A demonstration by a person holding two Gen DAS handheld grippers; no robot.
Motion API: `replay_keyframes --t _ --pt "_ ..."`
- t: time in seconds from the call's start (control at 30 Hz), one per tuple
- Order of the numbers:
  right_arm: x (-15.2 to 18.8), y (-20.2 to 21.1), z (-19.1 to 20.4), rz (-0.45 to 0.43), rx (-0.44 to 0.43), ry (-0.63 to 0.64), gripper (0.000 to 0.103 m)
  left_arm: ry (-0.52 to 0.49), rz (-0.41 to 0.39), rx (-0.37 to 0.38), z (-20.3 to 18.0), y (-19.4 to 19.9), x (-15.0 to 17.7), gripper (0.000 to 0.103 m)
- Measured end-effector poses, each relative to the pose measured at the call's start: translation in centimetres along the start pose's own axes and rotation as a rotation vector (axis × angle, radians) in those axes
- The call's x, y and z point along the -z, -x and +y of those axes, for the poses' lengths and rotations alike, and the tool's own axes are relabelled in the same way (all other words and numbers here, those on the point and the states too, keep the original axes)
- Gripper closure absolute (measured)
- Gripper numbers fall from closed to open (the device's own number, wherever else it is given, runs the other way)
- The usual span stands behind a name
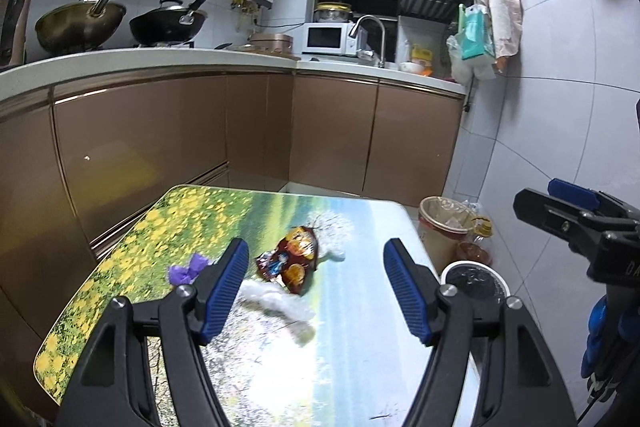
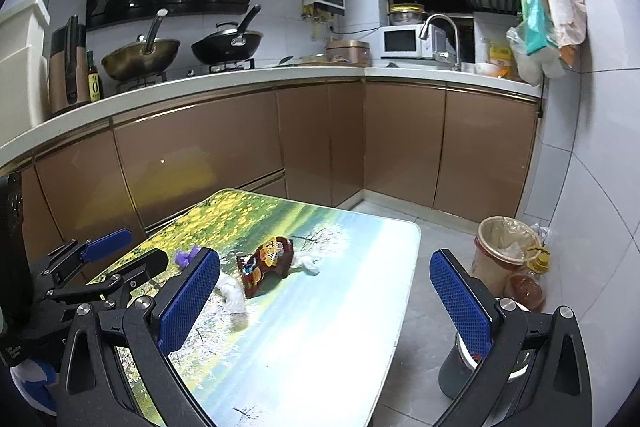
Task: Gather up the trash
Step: 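Move both open grippers back over the table toward the purple bag and wrapper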
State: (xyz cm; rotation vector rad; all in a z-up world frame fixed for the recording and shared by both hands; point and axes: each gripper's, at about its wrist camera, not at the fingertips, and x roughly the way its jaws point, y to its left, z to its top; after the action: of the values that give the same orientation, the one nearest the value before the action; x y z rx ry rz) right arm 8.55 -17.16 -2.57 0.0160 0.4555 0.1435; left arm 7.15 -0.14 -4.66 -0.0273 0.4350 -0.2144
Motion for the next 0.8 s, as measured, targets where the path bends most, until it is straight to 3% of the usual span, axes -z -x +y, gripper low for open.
replay_keyframes --t 0.47,0.8 --pt "0.3 -4.9 1.8 0.09 -0.036 0.035 0.005 0.075 0.094 -0.051 6.8 -2.9 2.5 0.035" --pt "1.6 -11.4 2.3 0.216 -0.102 0.044 0.02 0.121 0.196 -0.147 13.2 -6.6 4.8 0.035"
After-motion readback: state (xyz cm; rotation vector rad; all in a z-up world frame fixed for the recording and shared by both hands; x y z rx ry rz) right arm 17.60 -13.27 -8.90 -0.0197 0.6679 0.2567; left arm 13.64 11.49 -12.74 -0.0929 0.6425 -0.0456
